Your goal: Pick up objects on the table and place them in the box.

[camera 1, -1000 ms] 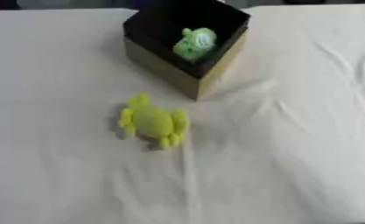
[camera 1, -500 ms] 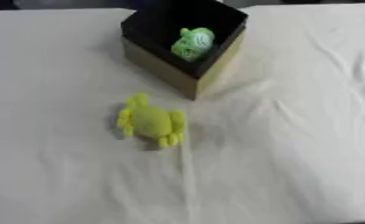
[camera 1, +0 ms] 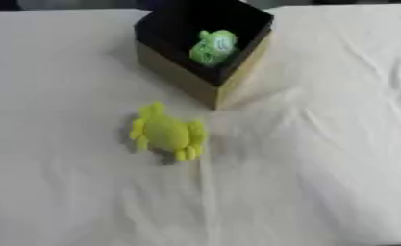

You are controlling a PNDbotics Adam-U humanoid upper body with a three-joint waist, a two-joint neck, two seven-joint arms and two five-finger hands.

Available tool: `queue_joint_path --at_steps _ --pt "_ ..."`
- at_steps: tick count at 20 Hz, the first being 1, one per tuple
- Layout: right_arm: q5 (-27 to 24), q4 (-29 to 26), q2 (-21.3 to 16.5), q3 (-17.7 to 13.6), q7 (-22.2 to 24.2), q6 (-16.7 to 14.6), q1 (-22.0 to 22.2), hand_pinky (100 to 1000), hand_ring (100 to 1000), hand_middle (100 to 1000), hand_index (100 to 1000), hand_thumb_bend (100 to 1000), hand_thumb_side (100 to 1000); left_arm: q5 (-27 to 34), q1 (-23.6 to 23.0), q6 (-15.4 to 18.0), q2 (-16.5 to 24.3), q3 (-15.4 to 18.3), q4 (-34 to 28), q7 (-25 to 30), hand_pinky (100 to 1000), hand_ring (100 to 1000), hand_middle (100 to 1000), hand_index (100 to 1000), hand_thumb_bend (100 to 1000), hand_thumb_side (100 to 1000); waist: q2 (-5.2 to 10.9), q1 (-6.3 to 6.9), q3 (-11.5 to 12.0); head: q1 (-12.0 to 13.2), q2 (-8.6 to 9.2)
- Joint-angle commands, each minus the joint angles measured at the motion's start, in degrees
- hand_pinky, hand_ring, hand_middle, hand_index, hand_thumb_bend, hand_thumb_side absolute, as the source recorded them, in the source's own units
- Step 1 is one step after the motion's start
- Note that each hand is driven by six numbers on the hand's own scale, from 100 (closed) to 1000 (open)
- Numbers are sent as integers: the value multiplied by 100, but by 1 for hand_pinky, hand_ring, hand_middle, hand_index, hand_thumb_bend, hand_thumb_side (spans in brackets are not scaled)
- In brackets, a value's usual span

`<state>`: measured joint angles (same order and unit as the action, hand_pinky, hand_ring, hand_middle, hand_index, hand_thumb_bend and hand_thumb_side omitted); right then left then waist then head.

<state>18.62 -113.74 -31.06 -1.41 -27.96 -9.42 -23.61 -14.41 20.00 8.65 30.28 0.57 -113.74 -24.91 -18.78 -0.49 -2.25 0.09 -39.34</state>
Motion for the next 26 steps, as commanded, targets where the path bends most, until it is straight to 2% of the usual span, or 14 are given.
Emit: queue_joint_path --at_steps 1,19,26 --pt "34 -85 -109 -47 -16 11 -26 841 710 688 805 100 1000 -18 28 30 69 59 -86 -16 720 815 782 841 288 1000 124 4 14 66 -46" --pt "0 -85 -62 -29 4 -15 -42 841 709 683 800 100 1000 38 165 60 -95 115 -86 -73 719 812 778 840 295 1000 231 -7 110 91 -111" --pt "-1 -85 -77 -38 -11 -15 -31 841 710 684 801 100 1000 38 149 65 -109 125 -86 -91 718 811 773 839 300 1000 258 -23 126 68 -47"
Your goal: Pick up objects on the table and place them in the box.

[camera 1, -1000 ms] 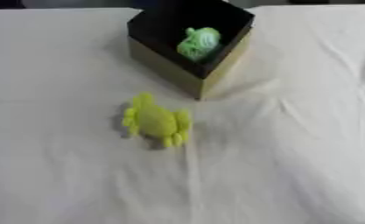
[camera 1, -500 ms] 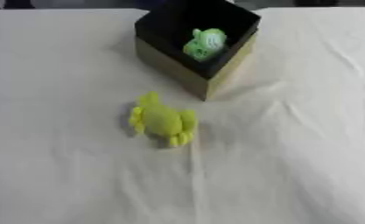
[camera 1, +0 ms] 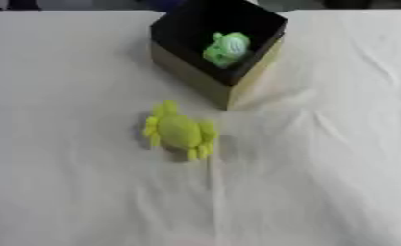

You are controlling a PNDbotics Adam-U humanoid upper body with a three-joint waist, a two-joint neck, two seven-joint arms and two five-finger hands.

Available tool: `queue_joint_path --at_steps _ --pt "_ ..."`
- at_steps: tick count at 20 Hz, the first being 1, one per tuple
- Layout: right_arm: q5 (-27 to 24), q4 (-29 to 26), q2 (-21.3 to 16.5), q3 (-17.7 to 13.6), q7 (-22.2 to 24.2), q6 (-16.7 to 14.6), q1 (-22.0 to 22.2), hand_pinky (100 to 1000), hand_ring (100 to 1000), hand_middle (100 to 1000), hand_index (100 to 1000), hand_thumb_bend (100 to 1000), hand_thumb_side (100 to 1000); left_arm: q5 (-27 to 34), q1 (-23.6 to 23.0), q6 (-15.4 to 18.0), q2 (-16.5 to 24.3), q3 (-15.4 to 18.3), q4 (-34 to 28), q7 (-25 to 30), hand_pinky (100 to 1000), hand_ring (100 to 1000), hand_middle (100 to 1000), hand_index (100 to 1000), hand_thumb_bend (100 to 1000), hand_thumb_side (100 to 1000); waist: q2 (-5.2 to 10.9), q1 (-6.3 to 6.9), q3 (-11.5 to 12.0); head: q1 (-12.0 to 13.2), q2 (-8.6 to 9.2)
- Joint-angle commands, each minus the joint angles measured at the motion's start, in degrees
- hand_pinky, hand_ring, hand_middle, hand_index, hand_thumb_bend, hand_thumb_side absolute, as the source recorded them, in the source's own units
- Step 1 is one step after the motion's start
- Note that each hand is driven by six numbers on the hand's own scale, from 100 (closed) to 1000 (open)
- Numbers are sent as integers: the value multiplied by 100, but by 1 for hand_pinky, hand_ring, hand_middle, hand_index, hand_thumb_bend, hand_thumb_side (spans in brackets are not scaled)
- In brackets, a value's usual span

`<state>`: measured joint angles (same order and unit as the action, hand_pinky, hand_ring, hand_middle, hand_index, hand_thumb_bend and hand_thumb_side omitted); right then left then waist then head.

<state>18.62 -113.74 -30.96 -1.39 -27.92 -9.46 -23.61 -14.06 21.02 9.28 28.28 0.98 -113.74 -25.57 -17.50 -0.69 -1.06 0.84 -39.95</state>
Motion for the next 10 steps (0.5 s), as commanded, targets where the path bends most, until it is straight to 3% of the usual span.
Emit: queue_joint_path --at_steps 1,10 --pt "0 -85 -89 -41 -18 -10 -30 841 710 684 801 100 1000 -2 45 2 94 84 -86 -28 718 811 773 839 300 1000 131 -5 8 -11 31" --pt "8 -85 -108 -40 -31 -8 -40 841 710 685 801 100 1000 -18 49 -4 115 81 -86 -57 717 811 772 838 302 1000 126 -1 0 -11 138"
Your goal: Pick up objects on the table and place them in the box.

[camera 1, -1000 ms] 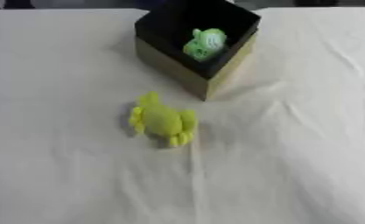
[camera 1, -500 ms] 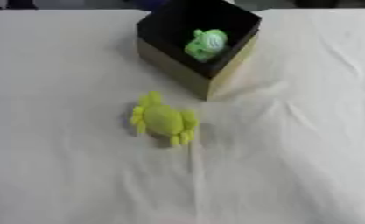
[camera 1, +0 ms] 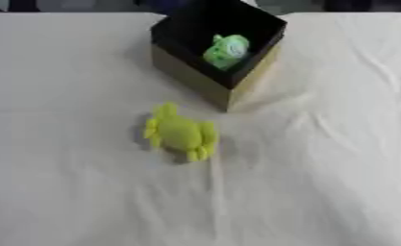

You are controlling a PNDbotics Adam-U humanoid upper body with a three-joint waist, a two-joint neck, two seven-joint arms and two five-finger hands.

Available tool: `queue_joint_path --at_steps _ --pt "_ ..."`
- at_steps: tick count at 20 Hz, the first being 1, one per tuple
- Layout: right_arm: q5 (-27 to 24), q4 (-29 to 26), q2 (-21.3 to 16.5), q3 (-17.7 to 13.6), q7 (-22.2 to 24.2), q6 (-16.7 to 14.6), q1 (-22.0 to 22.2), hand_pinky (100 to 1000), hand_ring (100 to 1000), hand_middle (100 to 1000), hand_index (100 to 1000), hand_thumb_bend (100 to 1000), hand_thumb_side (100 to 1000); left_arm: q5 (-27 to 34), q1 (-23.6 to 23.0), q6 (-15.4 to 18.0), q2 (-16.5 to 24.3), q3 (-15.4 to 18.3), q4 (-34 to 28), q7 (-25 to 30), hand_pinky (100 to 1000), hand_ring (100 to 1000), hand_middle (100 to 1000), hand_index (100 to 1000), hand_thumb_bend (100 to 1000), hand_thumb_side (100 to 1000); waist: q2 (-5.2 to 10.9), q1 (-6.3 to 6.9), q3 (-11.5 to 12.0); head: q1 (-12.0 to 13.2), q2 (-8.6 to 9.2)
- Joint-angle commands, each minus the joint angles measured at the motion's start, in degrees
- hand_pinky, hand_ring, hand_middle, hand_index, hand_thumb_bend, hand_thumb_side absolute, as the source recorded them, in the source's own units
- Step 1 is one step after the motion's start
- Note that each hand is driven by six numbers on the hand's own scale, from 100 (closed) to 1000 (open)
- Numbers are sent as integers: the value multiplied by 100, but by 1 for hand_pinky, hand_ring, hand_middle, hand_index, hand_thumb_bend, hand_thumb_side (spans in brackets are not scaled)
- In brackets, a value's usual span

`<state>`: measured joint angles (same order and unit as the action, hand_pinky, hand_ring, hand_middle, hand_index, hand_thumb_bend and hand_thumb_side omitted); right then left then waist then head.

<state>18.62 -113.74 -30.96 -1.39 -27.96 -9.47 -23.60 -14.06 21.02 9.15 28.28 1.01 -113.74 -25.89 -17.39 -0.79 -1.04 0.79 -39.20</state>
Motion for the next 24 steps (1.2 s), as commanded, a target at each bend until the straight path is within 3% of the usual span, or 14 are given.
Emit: queue_joint_path --at_steps 1,7,11,18,24 --pt "8 -85 -109 -40 -28 -7 -41 841 710 685 801 100 1000 -18 50 9 118 76 -86 -26 717 811 772 838 302 1000 115 11 -4 -7 66" --pt "12 -85 -126 -43 -34 -1 -28 841 710 685 801 100 1000 -88 47 -111 239 14 -86 152 722 817 780 853 311 1000 116 19 -10 -73 4" --pt "33 -85 -186 -37 -29 13 20 841 709 685 800 100 1000 -701 162 -681 907 -212 -86 1135 752 825 793 867 320 1000 116 54 -7 -290 -34" --pt "37 -85 -251 6 6 9 12 841 709 686 801 100 1000 -1532 796 -1196 2170 -1031 -86 2743 805 839 817 880 310 1000 119 130 -52 -297 -134" --pt "25 -85 -288 40 40 8 28 841 709 686 800 100 1000 -1399 1396 -1328 2487 -1875 -86 3874 808 841 819 880 346 1000 136 190 -70 -220 -205"
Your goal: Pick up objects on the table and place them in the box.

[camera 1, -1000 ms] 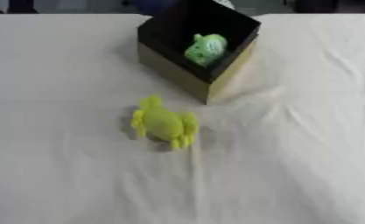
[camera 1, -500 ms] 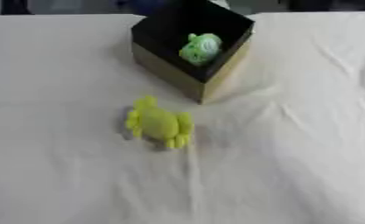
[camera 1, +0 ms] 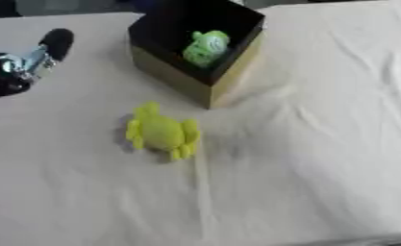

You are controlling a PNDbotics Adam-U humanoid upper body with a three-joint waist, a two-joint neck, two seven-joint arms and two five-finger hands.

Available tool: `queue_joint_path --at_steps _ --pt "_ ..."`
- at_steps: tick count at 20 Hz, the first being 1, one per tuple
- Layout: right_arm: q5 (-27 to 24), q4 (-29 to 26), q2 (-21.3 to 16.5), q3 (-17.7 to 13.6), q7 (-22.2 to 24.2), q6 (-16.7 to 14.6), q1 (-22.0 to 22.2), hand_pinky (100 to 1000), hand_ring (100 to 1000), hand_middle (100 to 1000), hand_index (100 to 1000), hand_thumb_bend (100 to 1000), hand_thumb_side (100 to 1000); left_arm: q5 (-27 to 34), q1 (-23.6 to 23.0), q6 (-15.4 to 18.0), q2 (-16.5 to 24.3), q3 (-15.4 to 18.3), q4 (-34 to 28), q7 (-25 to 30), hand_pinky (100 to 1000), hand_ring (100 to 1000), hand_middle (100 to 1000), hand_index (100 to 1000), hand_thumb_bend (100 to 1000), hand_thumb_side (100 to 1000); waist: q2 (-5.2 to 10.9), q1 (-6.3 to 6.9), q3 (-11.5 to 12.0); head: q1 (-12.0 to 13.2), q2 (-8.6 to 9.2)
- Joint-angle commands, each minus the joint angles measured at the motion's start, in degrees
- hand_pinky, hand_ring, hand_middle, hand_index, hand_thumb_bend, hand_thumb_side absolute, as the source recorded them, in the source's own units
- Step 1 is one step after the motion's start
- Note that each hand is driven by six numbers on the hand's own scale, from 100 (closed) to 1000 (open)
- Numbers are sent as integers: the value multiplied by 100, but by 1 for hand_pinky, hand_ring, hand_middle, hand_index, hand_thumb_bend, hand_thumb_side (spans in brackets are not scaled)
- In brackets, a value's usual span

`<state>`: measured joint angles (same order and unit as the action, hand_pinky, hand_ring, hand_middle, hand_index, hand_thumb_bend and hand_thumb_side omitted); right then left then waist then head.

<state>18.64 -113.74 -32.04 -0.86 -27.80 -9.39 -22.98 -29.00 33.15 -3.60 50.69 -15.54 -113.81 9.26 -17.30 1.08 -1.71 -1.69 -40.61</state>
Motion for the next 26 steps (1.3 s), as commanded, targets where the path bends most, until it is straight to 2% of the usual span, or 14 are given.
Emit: queue_joint_path --at_steps 1,7,9,14,19,22,24,26 --pt "20 -85 -180 -8 30 0 -36 841 709 686 800 100 1000 146 270 -88 236 -324 -78 498 809 842 820 881 352 1000 129 9 -2 31 -71" --pt "5 -85 -180 11 53 -1 -26 841 709 686 800 100 1000 325 733 -384 12 -813 -78 1230 810 845 823 880 406 983 146 25 7 56 -105" --pt "0 -85 -179 17 59 -5 -27 841 709 687 800 100 1000 366 843 -501 -80 -971 -78 1492 813 849 827 881 438 933 151 24 10 61 -106" --pt "-12 -85 -169 28 76 -8 -26 841 708 686 799 100 1000 394 1073 -822 -328 -1294 -78 2177 813 849 823 869 610 742 159 18 8 35 -113" --pt "-20 -85 -152 34 81 -9 -29 841 708 686 799 100 1000 158 1213 -1024 -569 -1514 -78 2658 820 856 827 866 655 675 154 21 -2 4 -110" --pt "-23 -85 -143 34 79 -8 -30 841 708 686 799 100 1000 48 1244 -1021 -651 -1642 -78 2917 802 883 851 870 686 626 142 23 -19 -1 -95" --pt "-26 -85 -133 34 77 -9 -32 842 708 686 799 100 1000 -26 1251 -1010 -700 -1681 -78 3045 791 878 845 864 676 608 133 24 -26 -5 -84" --pt "-30 -85 -127 34 75 -9 -35 842 708 686 799 100 1000 -82 1253 -1064 -752 -1703 -78 3112 784 874 840 858 627 557 124 26 -29 -10 -76"
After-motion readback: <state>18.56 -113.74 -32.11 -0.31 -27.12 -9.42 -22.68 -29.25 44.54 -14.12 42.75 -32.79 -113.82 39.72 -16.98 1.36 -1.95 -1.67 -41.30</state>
